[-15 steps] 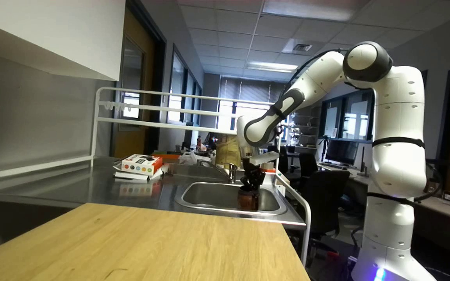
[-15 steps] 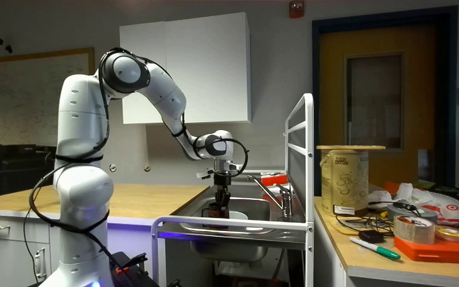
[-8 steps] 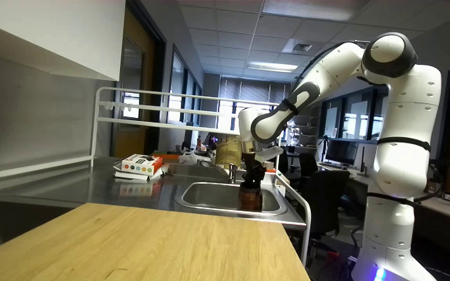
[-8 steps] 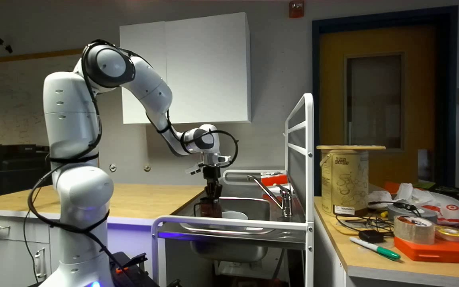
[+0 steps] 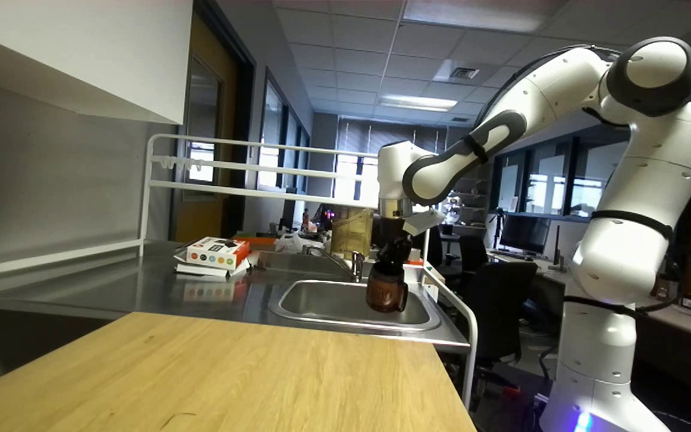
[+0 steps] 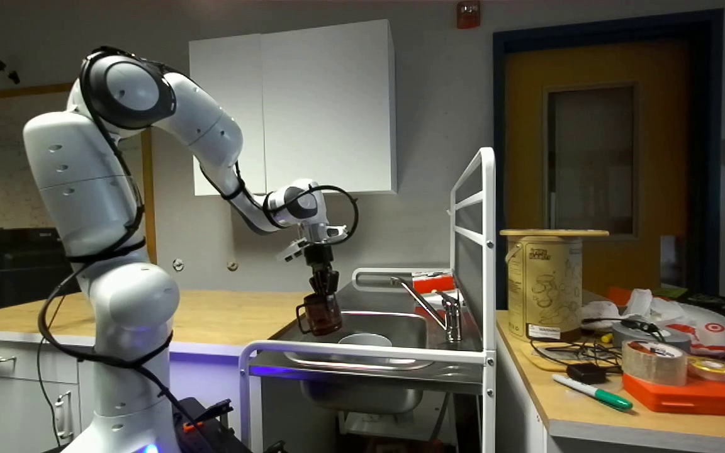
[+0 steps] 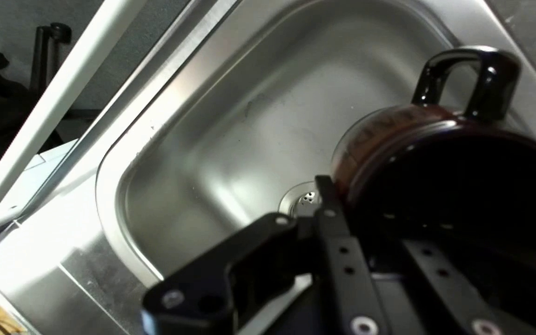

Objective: Remove the mug cup from the sink

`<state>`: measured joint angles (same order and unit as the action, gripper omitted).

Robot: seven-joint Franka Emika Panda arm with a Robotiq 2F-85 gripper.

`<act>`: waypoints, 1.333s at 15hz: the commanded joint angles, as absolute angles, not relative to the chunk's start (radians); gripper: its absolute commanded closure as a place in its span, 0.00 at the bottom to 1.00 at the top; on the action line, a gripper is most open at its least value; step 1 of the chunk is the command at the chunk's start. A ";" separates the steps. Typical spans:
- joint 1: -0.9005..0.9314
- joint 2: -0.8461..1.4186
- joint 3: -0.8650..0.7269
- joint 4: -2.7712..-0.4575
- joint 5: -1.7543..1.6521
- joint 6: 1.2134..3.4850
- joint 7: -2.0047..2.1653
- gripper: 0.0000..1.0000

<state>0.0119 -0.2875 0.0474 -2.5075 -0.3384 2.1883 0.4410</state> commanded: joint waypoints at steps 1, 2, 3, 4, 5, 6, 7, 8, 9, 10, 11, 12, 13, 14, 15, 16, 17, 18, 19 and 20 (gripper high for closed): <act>0.016 -0.363 0.079 -2.536 -0.312 2.182 0.374 0.92; 0.021 -0.368 0.085 -2.541 -0.304 2.184 0.353 0.92; 0.033 -0.371 0.089 -2.544 -0.289 2.187 0.322 0.92; 0.045 -0.371 0.093 -2.547 -0.277 2.189 0.290 0.92; 0.057 -0.370 0.096 -2.547 -0.261 2.188 0.254 0.92; 0.072 -0.367 0.097 -2.548 -0.244 2.190 0.210 0.92; 0.084 -0.364 0.099 -2.549 -0.230 2.191 0.171 0.92; 0.096 -0.359 0.102 -2.550 -0.222 2.194 0.133 0.92; 0.107 -0.355 0.104 -2.551 -0.217 2.193 0.096 0.92; 0.115 -0.350 0.106 -2.552 -0.214 2.191 0.066 0.92; 0.122 -0.344 0.107 -2.552 -0.214 2.188 0.039 0.92; 0.128 -0.340 0.107 -2.553 -0.211 2.186 0.018 0.92; 0.129 -0.334 0.107 -2.553 -0.212 2.187 0.002 0.92; 0.131 -0.329 0.108 -2.555 -0.215 2.187 -0.011 0.92; 0.131 -0.323 0.108 -2.554 -0.215 2.186 -0.023 0.92; 0.131 -0.317 0.108 -2.553 -0.216 2.184 -0.034 0.92; 0.130 -0.313 0.107 -2.552 -0.217 2.182 -0.043 0.92; 0.128 -0.306 0.108 -2.550 -0.219 2.181 -0.047 0.92; 0.128 -0.301 0.108 -2.549 -0.220 2.182 -0.051 0.92; 0.127 -0.296 0.108 -2.546 -0.221 2.179 -0.052 0.92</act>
